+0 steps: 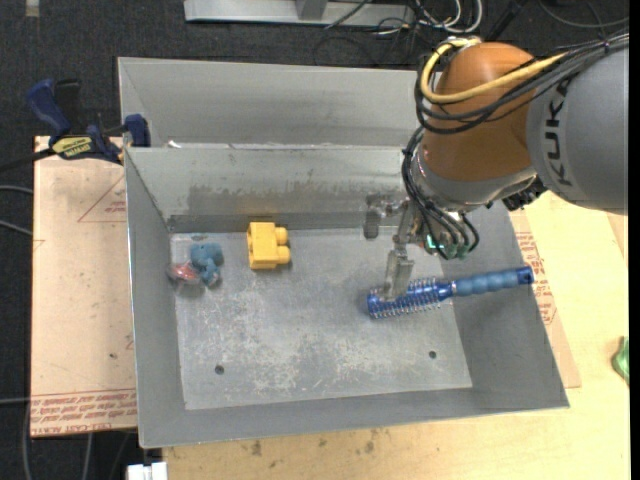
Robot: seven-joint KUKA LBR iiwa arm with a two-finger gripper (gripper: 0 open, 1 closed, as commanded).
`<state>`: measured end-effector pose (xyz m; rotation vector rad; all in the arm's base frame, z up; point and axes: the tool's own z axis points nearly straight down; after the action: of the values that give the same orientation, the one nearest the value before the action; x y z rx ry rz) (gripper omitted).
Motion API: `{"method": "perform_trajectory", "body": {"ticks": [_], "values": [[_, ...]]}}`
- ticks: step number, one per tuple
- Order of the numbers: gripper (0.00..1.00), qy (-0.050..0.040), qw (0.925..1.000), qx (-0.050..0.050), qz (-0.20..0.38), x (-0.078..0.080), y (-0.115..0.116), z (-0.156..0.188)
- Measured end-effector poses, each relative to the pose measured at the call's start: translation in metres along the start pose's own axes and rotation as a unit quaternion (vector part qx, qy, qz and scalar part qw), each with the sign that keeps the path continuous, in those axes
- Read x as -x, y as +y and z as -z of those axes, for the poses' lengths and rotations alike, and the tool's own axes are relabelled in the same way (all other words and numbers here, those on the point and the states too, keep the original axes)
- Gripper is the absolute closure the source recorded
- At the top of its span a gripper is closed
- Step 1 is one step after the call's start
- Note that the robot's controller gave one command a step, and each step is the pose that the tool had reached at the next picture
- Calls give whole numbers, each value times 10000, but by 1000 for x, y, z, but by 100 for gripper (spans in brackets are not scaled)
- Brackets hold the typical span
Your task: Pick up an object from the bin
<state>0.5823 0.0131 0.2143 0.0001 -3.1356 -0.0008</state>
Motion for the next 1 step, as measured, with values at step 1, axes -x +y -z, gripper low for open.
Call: {"method": "perform_trajectory", "body": {"ticks": [1], "values": [[0, -6, 9955, -4, 943, -35, -44, -79]]}}
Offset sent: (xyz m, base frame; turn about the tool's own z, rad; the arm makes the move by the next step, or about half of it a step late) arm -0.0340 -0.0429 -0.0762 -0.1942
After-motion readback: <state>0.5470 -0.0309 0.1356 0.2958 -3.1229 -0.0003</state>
